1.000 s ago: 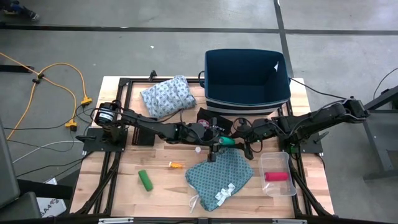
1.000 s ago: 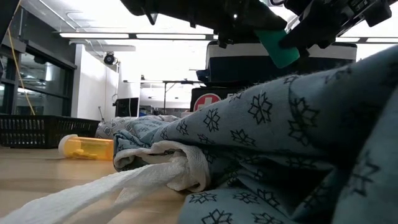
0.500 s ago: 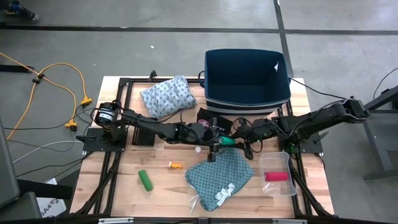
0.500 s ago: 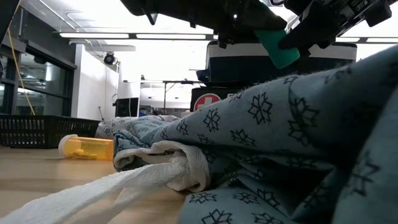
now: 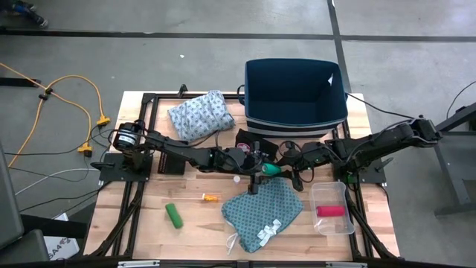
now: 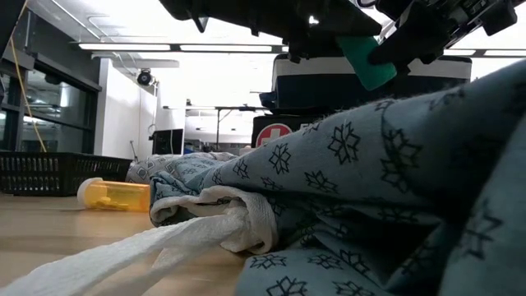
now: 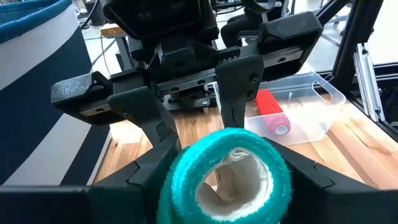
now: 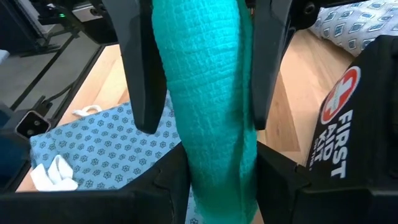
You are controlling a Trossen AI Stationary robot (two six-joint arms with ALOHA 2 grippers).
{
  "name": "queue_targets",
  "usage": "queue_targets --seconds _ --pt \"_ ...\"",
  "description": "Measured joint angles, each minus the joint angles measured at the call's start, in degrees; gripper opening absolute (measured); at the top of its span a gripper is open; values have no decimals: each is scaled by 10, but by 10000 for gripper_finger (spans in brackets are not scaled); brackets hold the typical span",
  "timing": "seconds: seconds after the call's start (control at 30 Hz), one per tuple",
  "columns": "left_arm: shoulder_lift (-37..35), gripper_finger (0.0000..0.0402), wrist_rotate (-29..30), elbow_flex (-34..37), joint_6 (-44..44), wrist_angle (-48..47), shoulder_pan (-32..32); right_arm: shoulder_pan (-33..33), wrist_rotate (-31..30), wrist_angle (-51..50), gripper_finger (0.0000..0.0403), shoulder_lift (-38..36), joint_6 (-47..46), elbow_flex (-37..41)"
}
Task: Pick & place medical supplies in basket/bin
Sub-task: Put the dark green bandage into the transparent bin
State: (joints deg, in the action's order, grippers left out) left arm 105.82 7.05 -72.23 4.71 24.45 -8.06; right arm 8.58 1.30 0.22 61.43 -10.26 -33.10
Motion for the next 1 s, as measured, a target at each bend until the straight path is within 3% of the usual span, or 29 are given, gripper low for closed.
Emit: queue_targets --seconds 0.47,0.63,1.0 --pt "0 211 4 -1 33 34 -19 0 41 -25 136 0 -37 0" --pt "0 211 2 -1 30 38 -25 2 82 -55 136 0 -80 0" --pt "0 211 2 -1 28 39 -48 67 94 -76 136 0 -116 0"
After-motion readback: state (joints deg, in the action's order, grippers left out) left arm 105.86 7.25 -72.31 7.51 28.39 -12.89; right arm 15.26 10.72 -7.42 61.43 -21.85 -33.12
